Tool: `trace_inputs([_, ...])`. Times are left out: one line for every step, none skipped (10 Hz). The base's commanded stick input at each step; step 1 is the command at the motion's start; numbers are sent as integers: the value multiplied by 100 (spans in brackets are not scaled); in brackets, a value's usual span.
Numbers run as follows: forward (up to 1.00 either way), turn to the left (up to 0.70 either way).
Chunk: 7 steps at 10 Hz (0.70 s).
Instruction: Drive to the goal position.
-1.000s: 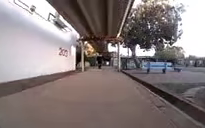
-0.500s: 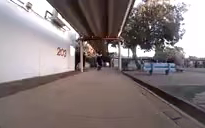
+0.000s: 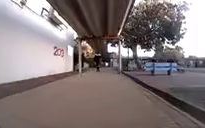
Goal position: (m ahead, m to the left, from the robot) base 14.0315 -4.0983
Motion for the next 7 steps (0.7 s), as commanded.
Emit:
trace_inputs([70, 0])
trace_inputs([70, 0])
trace_inputs([70, 0])
trace_inputs([70, 0])
trace_inputs([70, 0])
trace_inputs([70, 0])
trace_inputs([70, 0])
